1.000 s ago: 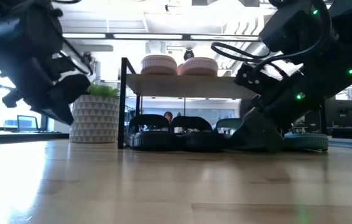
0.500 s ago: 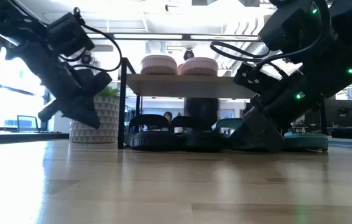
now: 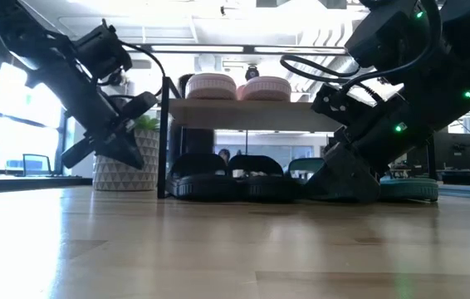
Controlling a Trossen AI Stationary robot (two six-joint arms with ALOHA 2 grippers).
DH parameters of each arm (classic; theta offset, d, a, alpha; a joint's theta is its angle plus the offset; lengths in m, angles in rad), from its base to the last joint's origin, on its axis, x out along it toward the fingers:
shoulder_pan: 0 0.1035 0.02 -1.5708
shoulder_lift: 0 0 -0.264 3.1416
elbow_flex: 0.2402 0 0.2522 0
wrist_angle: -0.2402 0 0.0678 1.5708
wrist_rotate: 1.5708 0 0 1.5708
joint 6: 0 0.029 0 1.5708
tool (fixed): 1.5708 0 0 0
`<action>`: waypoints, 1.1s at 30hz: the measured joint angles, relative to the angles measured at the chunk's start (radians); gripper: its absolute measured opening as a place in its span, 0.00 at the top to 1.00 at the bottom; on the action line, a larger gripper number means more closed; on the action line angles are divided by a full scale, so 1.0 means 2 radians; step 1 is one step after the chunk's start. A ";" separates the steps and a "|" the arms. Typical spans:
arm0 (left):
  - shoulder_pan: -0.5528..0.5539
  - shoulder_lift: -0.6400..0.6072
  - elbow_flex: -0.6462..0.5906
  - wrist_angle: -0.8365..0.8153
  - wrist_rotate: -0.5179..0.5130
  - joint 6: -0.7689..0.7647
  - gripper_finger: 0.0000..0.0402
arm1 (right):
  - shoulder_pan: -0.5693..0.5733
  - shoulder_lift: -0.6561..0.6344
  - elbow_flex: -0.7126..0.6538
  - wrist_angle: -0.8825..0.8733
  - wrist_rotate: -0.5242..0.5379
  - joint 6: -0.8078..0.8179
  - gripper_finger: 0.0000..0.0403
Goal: Pick and place slides into the shelf
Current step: Adjust the slippers under the shelf
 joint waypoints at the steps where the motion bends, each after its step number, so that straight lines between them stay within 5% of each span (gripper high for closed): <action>1: 0.000 0.000 0.000 0.000 0.002 -0.005 1.00 | 0.000 0.000 0.000 0.000 0.000 0.000 1.00; 8: 0.000 0.000 0.000 0.014 0.011 0.006 1.00 | 0.000 0.000 0.000 0.002 -0.003 -0.008 1.00; 21: 0.021 0.057 0.000 0.050 0.017 0.280 1.00 | 0.000 0.000 0.000 0.003 -0.008 -0.009 1.00; 25: 0.020 0.081 0.000 0.101 0.059 0.359 1.00 | 0.000 0.000 0.000 0.004 -0.007 -0.013 1.00; 33: 0.019 0.123 0.000 0.134 0.061 0.392 1.00 | 0.000 0.000 0.000 0.004 -0.007 -0.013 1.00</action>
